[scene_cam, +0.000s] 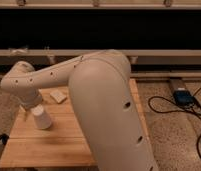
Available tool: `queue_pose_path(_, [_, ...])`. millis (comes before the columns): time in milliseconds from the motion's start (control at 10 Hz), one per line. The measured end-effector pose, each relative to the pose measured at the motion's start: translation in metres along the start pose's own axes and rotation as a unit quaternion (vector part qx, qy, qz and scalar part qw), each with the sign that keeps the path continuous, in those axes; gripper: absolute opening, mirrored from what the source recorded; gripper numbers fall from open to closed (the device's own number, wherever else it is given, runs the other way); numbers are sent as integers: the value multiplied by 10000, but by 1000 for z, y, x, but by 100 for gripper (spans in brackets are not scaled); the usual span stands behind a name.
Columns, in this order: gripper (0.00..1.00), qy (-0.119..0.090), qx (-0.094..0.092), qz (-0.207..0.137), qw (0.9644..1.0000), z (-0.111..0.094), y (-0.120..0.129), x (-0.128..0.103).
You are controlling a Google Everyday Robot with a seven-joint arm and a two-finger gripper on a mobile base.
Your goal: Place the ceramic cup over the eraser
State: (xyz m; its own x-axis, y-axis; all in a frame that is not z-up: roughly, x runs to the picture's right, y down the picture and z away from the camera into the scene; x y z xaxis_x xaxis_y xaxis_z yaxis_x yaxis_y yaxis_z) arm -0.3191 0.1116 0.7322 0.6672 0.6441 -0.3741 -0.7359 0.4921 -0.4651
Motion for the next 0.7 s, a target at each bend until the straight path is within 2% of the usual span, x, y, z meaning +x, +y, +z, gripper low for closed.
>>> queue_pose_path(300, [80, -176, -2, 94, 9998, -18, -12, 0])
queue_pose_path(700, [80, -166, -12, 99, 9998, -18, -11, 1])
